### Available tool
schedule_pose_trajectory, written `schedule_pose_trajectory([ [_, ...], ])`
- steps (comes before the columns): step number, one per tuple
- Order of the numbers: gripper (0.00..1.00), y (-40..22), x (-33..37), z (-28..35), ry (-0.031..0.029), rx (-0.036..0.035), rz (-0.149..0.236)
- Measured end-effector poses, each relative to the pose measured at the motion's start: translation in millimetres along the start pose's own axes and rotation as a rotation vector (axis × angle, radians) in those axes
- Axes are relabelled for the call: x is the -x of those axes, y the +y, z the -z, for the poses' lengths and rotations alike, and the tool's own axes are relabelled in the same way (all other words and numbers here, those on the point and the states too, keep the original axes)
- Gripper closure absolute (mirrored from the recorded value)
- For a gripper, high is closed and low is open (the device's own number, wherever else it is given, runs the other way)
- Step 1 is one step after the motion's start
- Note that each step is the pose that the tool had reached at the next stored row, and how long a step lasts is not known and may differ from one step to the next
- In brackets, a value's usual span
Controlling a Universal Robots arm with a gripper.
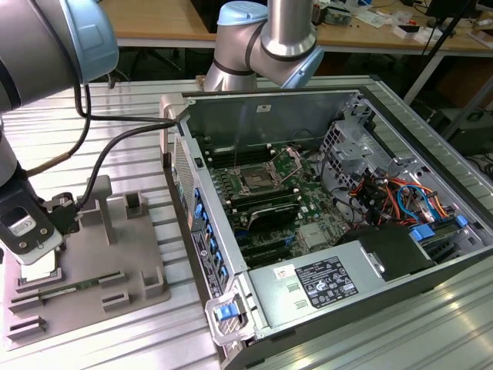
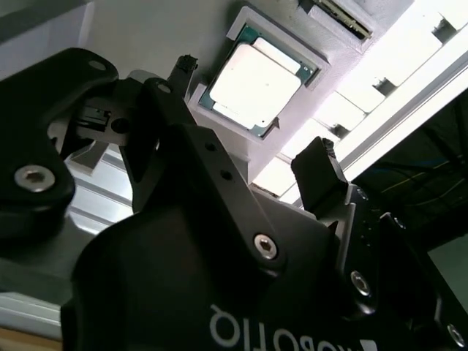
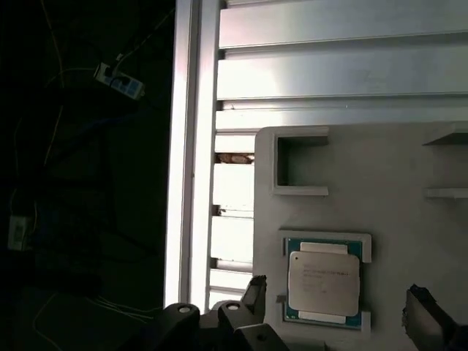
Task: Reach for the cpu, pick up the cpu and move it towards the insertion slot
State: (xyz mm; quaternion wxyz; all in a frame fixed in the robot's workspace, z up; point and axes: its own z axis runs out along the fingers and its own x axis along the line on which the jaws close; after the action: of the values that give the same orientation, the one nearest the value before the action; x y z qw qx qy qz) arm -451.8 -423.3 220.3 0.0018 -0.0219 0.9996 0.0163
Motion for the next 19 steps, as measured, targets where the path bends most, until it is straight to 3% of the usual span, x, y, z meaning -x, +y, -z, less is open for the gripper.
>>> schedule_pose_trajectory([
  [5,0.19,0.6,-0.3,-9.2,0.0001,-0.0011,0.006],
  [9,0.19,0.3,-0.5,-11.7,0.0012,-0.0126,0.020],
  [19,0.19,-2.4,-0.7,-32.5,0.0014,-0.0125,0.030],
])
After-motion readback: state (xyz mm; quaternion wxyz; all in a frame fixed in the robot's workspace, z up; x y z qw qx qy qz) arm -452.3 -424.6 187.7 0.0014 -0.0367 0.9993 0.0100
